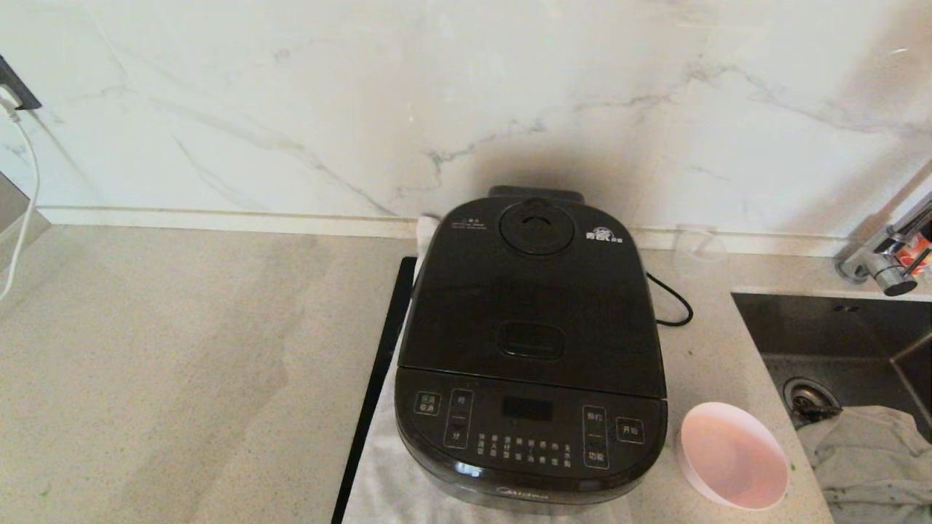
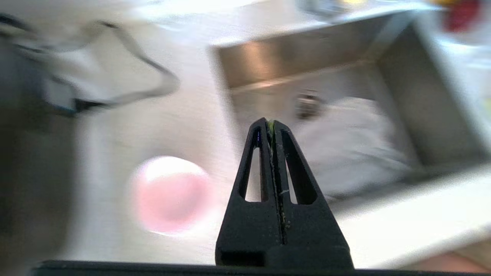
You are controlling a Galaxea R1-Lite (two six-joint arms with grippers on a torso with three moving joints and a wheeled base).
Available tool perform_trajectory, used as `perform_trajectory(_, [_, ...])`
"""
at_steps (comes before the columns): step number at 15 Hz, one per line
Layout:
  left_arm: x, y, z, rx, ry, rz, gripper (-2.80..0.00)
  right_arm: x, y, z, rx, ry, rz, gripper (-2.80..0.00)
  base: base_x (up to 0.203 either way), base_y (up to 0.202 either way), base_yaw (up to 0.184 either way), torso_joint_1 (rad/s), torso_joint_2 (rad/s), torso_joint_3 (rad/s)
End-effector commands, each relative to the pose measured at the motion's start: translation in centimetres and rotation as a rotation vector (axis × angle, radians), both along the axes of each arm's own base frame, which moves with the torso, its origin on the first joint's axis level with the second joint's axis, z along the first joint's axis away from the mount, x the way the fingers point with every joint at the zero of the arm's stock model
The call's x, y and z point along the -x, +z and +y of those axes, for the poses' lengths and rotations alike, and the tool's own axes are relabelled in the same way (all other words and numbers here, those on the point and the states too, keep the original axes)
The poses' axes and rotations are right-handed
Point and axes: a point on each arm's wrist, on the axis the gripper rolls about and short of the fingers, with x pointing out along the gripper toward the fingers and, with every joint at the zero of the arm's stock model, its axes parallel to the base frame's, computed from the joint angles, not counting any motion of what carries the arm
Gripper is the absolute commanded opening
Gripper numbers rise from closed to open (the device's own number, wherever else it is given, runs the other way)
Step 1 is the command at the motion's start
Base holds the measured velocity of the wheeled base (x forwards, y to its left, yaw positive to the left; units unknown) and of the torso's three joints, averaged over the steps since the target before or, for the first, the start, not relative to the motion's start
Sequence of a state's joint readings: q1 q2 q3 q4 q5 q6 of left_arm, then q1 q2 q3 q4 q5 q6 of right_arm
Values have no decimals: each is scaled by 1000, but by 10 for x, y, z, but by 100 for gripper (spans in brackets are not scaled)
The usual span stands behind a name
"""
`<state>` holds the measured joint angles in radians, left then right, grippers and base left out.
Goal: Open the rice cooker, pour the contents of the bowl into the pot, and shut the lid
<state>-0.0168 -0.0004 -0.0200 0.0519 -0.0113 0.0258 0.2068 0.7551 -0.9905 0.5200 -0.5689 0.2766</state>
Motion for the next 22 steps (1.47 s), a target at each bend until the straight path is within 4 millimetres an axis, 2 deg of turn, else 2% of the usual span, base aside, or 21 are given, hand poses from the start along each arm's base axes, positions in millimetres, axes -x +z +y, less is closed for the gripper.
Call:
perform_trajectory(1, [0, 0, 0, 0, 0, -1, -280, 50, -36, -9, 32, -118, -62, -280, 0, 0, 0, 0, 0, 0])
perform_trajectory(4, [0, 0, 0, 0, 0, -1, -280, 87, -76, -9, 94, -174, -106, -280, 0, 0, 0, 0, 0, 0])
perform_trajectory(7, [0, 0, 0, 0, 0, -1, -280, 106, -132, -6, 148, -99, -132, -280, 0, 0, 0, 0, 0, 0])
perform_trajectory(9, [0, 0, 0, 0, -1, -1, -280, 94, -170, -3, 162, 24, -73, -280, 0, 0, 0, 0, 0, 0])
perform_trajectory(11, [0, 0, 0, 0, 0, -1, -280, 74, -190, 0, 179, 137, -119, -280, 0, 0, 0, 0, 0, 0])
perform_trajectory(13, [0, 0, 0, 0, 0, 0, -280, 58, -201, 2, 245, 241, -245, -280, 0, 0, 0, 0, 0, 0])
perform_trajectory(15, [0, 0, 0, 0, -1, -1, -280, 55, -203, 5, 276, 335, -315, -280, 0, 0, 0, 0, 0, 0])
perform_trajectory(17, [0, 0, 0, 0, -1, -1, -280, 54, -218, 6, 250, 413, -174, -280, 0, 0, 0, 0, 0, 0])
perform_trajectory(22, [0, 0, 0, 0, -1, 0, -280, 53, -217, 6, 228, 423, -190, -280, 0, 0, 0, 0, 0, 0])
